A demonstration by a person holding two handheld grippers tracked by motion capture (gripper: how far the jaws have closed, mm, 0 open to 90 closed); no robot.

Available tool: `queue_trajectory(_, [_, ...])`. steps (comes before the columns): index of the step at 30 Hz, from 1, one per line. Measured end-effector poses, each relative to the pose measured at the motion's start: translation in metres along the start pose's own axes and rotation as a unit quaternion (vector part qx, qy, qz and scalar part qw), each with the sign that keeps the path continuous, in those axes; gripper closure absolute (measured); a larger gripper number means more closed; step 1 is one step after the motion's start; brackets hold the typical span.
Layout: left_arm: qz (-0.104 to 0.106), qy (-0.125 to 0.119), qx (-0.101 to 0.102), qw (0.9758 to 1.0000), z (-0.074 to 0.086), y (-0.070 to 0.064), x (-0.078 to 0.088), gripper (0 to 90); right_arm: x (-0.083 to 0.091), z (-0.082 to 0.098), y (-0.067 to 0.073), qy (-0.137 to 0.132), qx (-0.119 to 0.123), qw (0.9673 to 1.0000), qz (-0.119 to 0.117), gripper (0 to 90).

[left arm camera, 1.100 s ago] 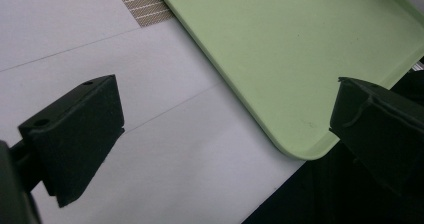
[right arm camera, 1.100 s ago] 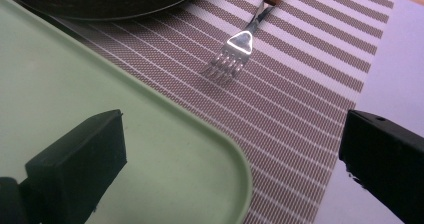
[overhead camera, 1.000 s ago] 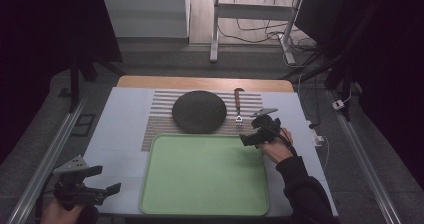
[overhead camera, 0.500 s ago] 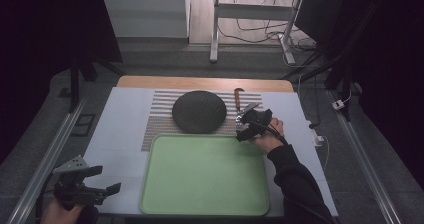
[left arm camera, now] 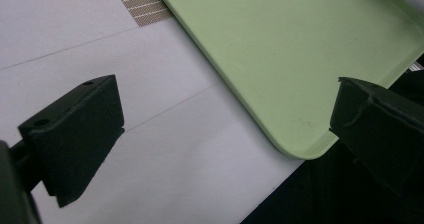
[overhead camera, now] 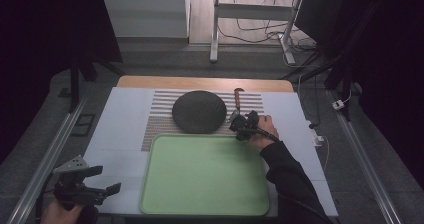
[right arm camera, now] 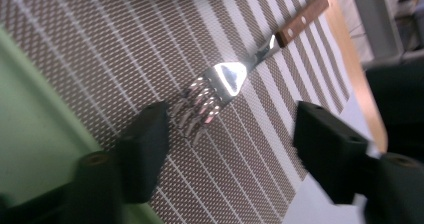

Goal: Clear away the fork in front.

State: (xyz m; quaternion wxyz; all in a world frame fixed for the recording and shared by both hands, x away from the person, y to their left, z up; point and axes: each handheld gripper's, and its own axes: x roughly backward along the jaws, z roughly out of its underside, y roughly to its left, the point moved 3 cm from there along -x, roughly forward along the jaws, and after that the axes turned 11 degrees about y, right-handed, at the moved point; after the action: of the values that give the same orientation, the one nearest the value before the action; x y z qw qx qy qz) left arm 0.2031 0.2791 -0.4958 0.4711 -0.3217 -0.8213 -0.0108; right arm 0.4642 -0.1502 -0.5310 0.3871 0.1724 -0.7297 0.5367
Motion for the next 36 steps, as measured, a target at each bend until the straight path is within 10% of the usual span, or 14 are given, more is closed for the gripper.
queue_trajectory(10, [-0.001, 0.002, -0.004, 1.0, 0.0, 0.0, 0.0, 0.9, -0.002, -0.004, 0.02, 0.004, 0.108, 0.9925, 0.056, 88.6])
queue_trajectory(19, [-0.001, 0.002, -0.006, 1.0, 0.0, 0.0, 0.0, 0.8, 0.012, -0.003, 0.012, -0.015, 0.085, 0.9922, 0.09, 89.7])
queue_trajectory(36, [-0.003, 0.001, -0.009, 1.0, 0.0, -0.002, 0.0, 0.0, 0.052, 0.017, -0.005, -0.088, -0.026, 0.9958, -0.001, 89.8])
